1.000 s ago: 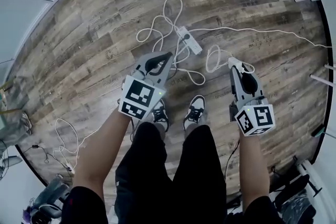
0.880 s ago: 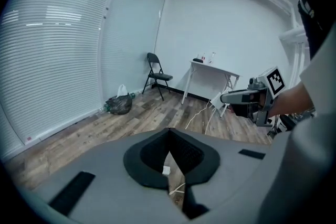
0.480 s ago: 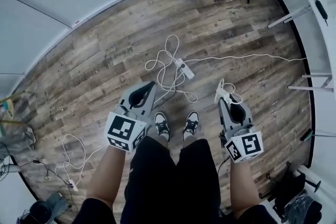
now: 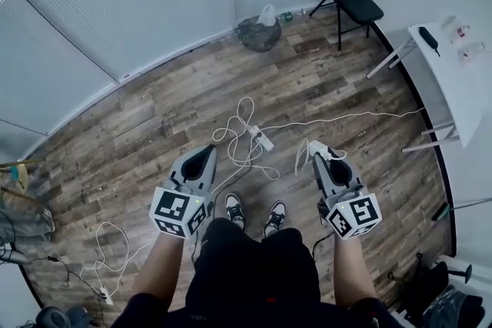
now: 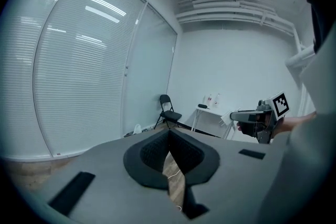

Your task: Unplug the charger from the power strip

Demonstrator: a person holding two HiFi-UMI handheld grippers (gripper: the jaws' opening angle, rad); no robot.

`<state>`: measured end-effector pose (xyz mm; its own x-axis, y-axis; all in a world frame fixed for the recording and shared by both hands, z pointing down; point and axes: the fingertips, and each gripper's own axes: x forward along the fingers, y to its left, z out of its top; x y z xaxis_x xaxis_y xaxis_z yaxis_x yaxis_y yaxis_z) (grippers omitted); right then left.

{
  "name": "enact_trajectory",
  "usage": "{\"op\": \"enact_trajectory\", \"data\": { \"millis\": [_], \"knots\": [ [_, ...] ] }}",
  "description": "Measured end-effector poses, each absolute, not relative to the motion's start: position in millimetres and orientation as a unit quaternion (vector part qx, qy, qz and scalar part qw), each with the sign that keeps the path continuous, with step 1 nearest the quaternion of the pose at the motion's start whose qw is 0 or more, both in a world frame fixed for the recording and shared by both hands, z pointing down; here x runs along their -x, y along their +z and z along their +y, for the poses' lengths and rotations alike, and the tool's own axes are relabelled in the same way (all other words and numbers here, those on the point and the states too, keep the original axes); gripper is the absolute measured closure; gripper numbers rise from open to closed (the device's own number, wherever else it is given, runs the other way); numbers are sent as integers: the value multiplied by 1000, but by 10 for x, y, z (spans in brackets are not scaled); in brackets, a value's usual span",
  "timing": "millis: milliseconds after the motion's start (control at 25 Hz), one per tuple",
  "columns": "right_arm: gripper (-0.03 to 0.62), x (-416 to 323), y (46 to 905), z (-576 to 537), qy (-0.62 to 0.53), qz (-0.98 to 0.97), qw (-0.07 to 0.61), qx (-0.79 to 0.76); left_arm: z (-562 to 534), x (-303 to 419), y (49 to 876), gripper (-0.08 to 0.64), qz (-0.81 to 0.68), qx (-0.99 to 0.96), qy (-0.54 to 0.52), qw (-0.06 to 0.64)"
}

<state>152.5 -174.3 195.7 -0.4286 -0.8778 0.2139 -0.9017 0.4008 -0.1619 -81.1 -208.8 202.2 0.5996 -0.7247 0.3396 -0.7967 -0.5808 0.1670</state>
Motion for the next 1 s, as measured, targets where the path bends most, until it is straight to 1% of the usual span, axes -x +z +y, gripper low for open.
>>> {"op": "enact_trajectory", "data": {
  "millis": [280, 520, 760, 1000],
  "knots": [
    [485, -1707, 1156, -1309, 77, -865, 35, -494, -1706, 372, 1188, 541, -449, -884, 59, 117],
    [485, -1816, 651, -1169, 16, -871, 18, -492, -1508, 184, 800, 541, -445, -891, 46, 77],
    [485, -1966, 521, -1204, 5, -869, 0, -495, -1493, 74, 631, 541, -438, -897, 58, 32],
    [485, -1938, 575, -1229, 1, -870, 8, -493, -1499, 282, 575, 541, -455, -889, 47, 27]
  ]
}}
